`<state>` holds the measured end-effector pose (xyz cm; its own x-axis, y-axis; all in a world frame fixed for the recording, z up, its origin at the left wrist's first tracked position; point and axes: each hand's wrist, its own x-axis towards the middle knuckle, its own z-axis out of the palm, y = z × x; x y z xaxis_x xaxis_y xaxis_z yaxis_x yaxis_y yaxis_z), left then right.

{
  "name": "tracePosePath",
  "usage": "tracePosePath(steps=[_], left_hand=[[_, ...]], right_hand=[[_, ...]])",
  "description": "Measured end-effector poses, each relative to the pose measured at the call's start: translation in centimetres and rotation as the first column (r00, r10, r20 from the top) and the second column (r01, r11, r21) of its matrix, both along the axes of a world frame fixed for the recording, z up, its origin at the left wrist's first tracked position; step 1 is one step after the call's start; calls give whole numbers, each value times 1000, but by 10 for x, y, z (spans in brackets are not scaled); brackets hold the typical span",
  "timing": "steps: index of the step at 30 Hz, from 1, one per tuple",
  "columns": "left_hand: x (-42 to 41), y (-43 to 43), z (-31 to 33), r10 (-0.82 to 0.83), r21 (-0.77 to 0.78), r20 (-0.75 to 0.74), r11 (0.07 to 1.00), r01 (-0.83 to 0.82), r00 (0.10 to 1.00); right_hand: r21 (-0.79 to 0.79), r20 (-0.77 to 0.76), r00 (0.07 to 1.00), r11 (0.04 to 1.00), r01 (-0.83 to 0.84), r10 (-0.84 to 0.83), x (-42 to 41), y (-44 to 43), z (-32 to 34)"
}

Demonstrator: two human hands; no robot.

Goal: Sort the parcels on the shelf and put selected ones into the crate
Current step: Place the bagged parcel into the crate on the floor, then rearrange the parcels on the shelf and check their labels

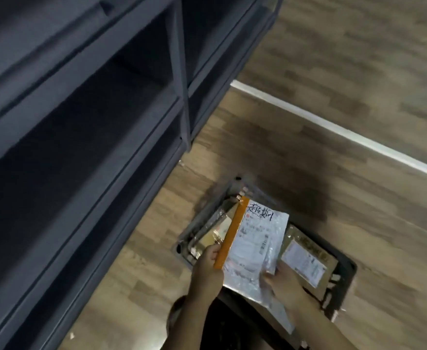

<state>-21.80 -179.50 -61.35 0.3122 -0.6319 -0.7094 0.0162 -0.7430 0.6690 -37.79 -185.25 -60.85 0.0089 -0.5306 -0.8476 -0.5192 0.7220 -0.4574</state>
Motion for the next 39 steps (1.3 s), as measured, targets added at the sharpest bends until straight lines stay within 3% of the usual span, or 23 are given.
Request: tracePosePath(steps=[3,10,15,20,25,28,33,36,39], left_hand=[[4,3,-45,-23,25,34,999,22,999],[24,-28,-104,-213,82,154,976,203,965],[26,-45,-126,-484,186,383,875,447,787],[25,-36,-181,-606,194,406,789,583,684],[21,-28,-185,-652,253,333,758,602,681],[25,-29,-169,-636,274,295,771,574,713],[30,-35,-108,-534,252,360,845,472,765],[36,-38,-52,-602,292,430,798,528,673],[50,-42,14,-585,284,480,809,515,654]], right_hand=[[78,-56,997,996,-46,51,2,12,-54],[238,-71,997,971,34,-17,18,-1,-119],[223,-89,992,969,103,-85,20,-12,-165],[195,-9,997,977,80,-80,33,-8,-191],[210,-77,997,977,24,-8,31,-8,-184],[204,-93,990,975,-87,107,43,-16,-162],[97,-127,945,952,-292,302,62,-28,-117],[-4,-158,859,869,-494,488,77,-36,-66],[-89,-220,738,741,-666,638,97,-45,-3]])
